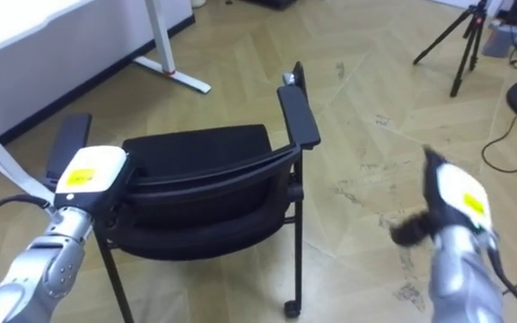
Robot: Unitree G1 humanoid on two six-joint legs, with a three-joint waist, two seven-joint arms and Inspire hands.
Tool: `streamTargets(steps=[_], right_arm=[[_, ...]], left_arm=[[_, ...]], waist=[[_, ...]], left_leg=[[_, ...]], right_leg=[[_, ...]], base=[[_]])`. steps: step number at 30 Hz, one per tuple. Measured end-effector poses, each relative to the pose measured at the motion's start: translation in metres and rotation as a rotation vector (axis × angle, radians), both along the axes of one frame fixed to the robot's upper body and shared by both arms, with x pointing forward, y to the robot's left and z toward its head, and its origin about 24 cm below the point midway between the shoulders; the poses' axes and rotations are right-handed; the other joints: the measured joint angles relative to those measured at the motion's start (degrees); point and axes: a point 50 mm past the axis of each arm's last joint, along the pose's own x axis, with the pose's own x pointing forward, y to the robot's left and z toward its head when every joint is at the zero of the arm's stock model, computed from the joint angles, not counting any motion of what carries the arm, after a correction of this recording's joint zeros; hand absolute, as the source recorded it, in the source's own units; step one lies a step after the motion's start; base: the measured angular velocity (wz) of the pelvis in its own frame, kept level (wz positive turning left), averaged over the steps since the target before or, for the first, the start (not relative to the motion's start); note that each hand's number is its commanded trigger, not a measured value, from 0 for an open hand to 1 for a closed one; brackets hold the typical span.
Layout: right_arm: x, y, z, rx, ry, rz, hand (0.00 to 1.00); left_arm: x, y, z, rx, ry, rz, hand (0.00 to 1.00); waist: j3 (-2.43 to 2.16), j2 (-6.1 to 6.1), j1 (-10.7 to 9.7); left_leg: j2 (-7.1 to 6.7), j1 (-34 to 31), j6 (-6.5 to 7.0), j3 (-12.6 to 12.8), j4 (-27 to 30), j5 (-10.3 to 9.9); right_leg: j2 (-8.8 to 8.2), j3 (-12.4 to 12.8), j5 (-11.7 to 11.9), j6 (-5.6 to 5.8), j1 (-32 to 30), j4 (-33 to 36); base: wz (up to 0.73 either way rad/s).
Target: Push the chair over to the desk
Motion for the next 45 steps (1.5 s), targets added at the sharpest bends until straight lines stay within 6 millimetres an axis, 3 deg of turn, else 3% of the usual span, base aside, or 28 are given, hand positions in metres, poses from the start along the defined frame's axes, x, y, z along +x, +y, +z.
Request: streamTargets(steps=[2, 9, 13, 30, 37, 41, 45], right_arm=[[0.004, 0.012, 0.006, 0.001, -0.003, 0.065, 0.0], [0.024, 0.044, 0.023, -0.048, 0.019, 0.236, 0.0], [0.03, 0.06, 0.033, -0.076, 0.016, 0.325, 0.0], [0.03, 0.07, 0.027, -0.159, 0.158, 0.429, 0.0], [0.03, 0.083, 0.034, -0.182, 0.14, 0.503, 0.0], [0.03, 0.092, 0.035, -0.197, 0.155, 0.548, 0.0], [0.03, 0.095, 0.034, -0.214, 0.167, 0.561, 0.0]], left_arm=[[0.003, -0.003, 0.003, 0.002, -0.013, -0.013, 1.0], [0.009, -0.009, 0.012, 0.008, -0.021, -0.05, 1.0], [0.011, -0.011, 0.017, 0.025, -0.025, -0.075, 1.0], [0.019, -0.015, 0.022, 0.034, -0.024, -0.11, 1.0], [0.023, -0.019, 0.025, 0.033, -0.03, -0.136, 1.0], [0.024, -0.02, 0.026, 0.031, -0.036, -0.142, 1.0], [0.024, -0.022, 0.026, 0.03, -0.036, -0.154, 1.0]], waist=[[0.37, -0.31, 0.9], [0.45, -0.39, 2.5], [0.68, -1.07, 3.0], [0.7, -1.27, 3.7], [1.21, -1.75, 4.8], [1.47, -1.37, 5.0], [1.5, -1.32, 4.8]], left_leg=[[0.06, -0.1, -0.01, 0.0, 0.0, 0.0], [0.07, -1.4, 0.01, 0.0, 0.2, 0.0], [0.1, -1.9, 0.0, -0.3, 0.5, 0.0], [0.14, -3.0, 0.0, -1.6, 0.8, 0.0], [0.15, -2.9, -0.01, -1.8, 0.8, 0.0], [0.16, -3.1, -0.02, -2.1, 0.7, 0.0], [0.16, -3.1, -0.02, -2.7, 0.7, 0.0]], right_leg=[[0.05, 0.0, 0.0, 0.0, 0.0, -0.1], [-0.01, 0.0, 0.0, -0.05, -1.1, 0.9], [-0.01, -0.3, 0.1, -0.06, -1.2, 0.7], [-0.13, -1.6, 0.2, -0.2, -1.8, 0.8], [-0.1, -1.7, 0.2, -0.22, -1.5, 0.7], [-0.08, -2.0, 0.2, -0.22, -1.7, 0.6], [-0.13, -3.2, 0.2, -0.22, -1.2, 0.5]], base=[[0.0], [0.0], [0.02], [0.03], [0.0], [0.01], [0.11]])
